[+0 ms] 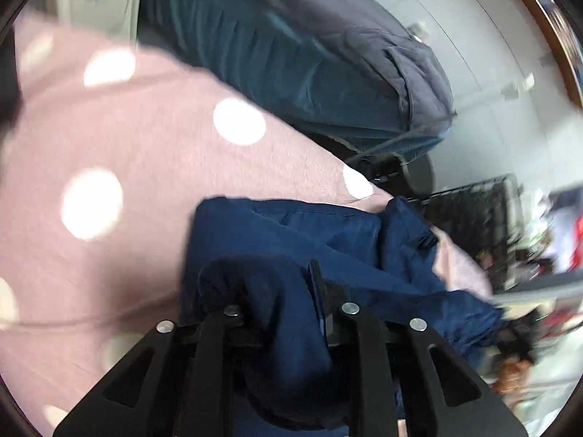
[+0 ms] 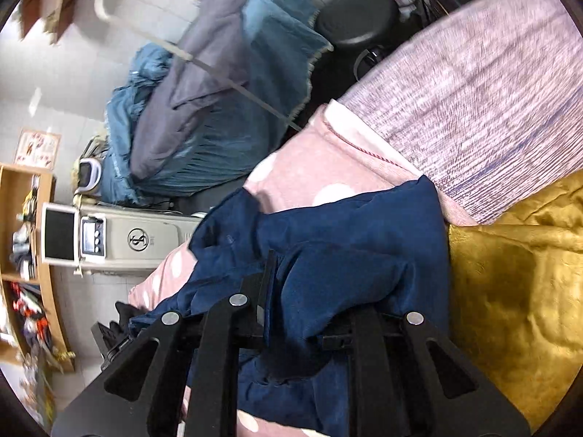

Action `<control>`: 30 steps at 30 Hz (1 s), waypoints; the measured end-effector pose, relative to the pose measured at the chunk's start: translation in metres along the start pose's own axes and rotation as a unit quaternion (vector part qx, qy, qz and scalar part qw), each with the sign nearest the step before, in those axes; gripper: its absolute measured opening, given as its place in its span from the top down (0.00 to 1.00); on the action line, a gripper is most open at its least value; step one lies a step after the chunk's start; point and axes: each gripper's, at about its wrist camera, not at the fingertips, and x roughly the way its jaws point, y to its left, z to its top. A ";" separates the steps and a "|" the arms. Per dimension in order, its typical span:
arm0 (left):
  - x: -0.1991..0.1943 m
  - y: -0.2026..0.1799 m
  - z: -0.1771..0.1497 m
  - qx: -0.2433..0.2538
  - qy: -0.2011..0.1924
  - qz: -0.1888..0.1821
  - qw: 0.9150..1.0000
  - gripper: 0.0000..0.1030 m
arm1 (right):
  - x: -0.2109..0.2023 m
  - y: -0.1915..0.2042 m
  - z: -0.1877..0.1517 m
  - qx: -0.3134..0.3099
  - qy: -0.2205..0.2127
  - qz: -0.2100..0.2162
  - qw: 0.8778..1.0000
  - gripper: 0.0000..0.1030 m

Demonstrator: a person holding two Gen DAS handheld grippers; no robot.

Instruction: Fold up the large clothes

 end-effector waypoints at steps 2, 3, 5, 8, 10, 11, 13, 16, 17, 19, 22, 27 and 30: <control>0.000 0.021 0.004 -0.055 0.021 -0.062 0.996 0.73 | 0.009 -0.018 0.008 0.040 0.014 0.012 0.999 0.83; -0.003 0.031 0.005 -0.082 0.032 -0.097 0.991 0.72 | 0.014 -0.027 0.012 0.064 0.020 0.025 0.997 0.83; -0.013 0.046 0.004 -0.118 0.041 -0.161 0.979 0.61 | 0.022 -0.046 0.019 0.118 0.033 0.059 0.991 0.82; -0.037 0.055 0.007 -0.124 0.032 -0.192 0.973 0.51 | 0.029 -0.071 0.023 0.201 0.047 0.124 0.971 0.75; -0.060 0.050 0.012 -0.082 0.000 -0.140 0.987 0.33 | 0.028 -0.083 0.023 0.257 0.051 0.171 0.950 0.67; -0.072 0.046 0.013 -0.059 -0.028 -0.097 0.993 0.15 | 0.026 -0.085 0.022 0.271 0.049 0.187 0.943 0.55; -0.094 0.038 0.010 -0.018 -0.079 -0.039 0.996 0.13 | 0.016 -0.080 0.022 0.271 0.041 0.213 0.938 0.46; -0.092 0.029 -0.002 0.009 -0.061 -0.021 0.998 0.12 | -0.014 -0.056 0.025 0.183 0.012 0.155 0.971 0.42; -0.088 0.027 -0.005 0.020 -0.056 -0.009 0.998 0.12 | -0.022 -0.048 0.024 0.151 0.002 0.123 0.981 0.42; -0.071 0.015 -0.020 0.064 -0.038 0.037 0.997 0.12 | -0.037 -0.025 0.017 0.046 -0.023 0.011 0.999 0.41; -0.041 0.001 -0.045 0.120 -0.006 0.085 0.989 0.12 | -0.036 -0.002 -0.001 -0.073 -0.035 -0.110 0.991 0.41; 0.009 -0.021 -0.071 0.194 0.013 0.133 0.972 0.21 | -0.007 0.007 -0.036 -0.168 -0.005 -0.173 0.971 0.62; 0.021 -0.031 -0.061 0.194 0.009 0.159 0.968 0.58 | 0.002 -0.007 -0.035 -0.146 -0.001 -0.211 0.967 0.81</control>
